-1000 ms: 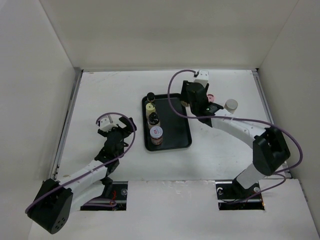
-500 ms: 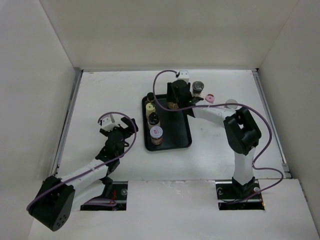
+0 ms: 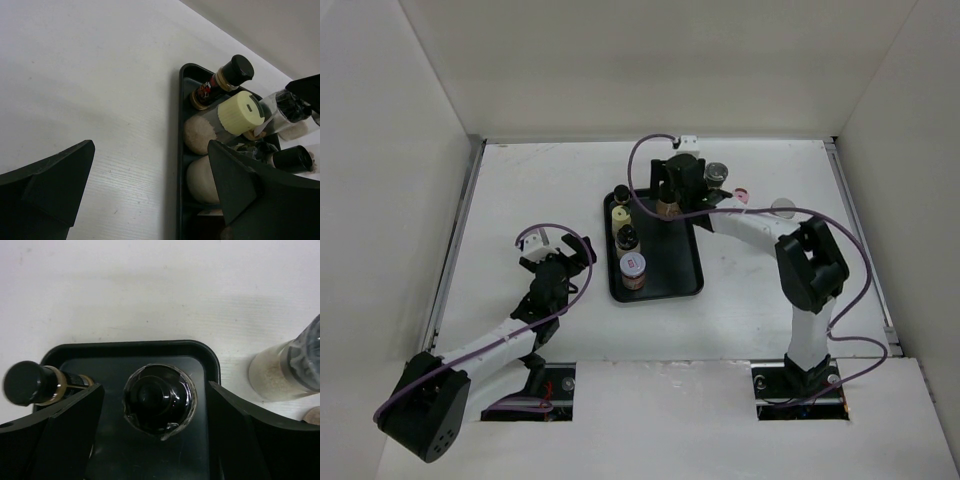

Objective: Organize the condiment bottles

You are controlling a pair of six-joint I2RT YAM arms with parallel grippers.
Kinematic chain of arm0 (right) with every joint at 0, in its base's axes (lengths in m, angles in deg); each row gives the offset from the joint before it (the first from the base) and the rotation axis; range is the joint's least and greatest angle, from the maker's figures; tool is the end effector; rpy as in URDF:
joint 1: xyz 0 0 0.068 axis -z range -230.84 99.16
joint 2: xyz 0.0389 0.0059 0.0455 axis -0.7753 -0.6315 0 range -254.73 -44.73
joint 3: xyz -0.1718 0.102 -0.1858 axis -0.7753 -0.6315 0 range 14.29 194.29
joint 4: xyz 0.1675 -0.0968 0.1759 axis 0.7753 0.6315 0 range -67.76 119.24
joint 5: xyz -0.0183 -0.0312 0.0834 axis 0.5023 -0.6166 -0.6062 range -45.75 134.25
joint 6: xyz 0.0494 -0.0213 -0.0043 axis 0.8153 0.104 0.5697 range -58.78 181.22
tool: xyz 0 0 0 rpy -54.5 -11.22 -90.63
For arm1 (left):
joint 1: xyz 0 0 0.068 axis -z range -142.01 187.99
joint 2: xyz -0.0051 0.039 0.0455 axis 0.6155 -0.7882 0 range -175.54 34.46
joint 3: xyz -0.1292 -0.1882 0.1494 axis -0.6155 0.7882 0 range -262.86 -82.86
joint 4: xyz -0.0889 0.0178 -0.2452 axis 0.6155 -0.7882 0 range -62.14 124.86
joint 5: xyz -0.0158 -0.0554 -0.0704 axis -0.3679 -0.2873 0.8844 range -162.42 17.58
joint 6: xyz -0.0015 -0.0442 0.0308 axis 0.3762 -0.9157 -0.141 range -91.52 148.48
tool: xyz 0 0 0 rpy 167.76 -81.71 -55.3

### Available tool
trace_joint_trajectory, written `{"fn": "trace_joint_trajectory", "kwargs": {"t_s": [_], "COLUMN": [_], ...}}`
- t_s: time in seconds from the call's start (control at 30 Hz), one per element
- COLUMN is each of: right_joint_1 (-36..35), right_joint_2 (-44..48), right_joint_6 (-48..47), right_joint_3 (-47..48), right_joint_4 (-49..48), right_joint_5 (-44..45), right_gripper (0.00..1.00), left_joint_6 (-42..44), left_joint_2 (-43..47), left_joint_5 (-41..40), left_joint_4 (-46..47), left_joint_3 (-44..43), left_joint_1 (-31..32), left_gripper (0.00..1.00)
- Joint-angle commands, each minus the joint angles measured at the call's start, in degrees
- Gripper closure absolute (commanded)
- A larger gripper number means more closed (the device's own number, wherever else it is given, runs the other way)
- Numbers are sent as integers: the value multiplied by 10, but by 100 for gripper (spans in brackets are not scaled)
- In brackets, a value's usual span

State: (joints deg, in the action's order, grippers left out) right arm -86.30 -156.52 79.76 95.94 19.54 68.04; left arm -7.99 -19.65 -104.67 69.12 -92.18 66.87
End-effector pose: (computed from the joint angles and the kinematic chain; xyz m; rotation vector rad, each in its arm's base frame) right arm 0.3786 0.2520 0.2384 -0.0410 2.0099 0.1759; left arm 0.1700 -0.0723 0.1784 -0.5171 1.6598 -0.3474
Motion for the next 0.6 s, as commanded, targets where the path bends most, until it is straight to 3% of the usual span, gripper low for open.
{"fn": "trace_joint_trajectory", "kwargs": {"t_s": [0.0,0.23,0.3,0.57], "right_joint_1": [16,98,124,145], "right_joint_2": [92,150,139,61], "right_joint_6": [-13,-34,-49,-84], "right_joint_3": [3,-32,-26,41], "right_joint_4": [-15,-8,0,68], "right_joint_5": [-23,21,35,-16], "right_gripper": [10,5,0,0], "left_joint_6": [-6,-8,-8,-9], "left_joint_2": [2,5,4,2], "left_joint_5": [7,9,11,12], "left_joint_4": [29,29,28,30], "left_joint_3": [-3,-2,-3,-3], "left_joint_1": [-5,-7,-6,-8], "left_gripper": [0,0,0,0]}}
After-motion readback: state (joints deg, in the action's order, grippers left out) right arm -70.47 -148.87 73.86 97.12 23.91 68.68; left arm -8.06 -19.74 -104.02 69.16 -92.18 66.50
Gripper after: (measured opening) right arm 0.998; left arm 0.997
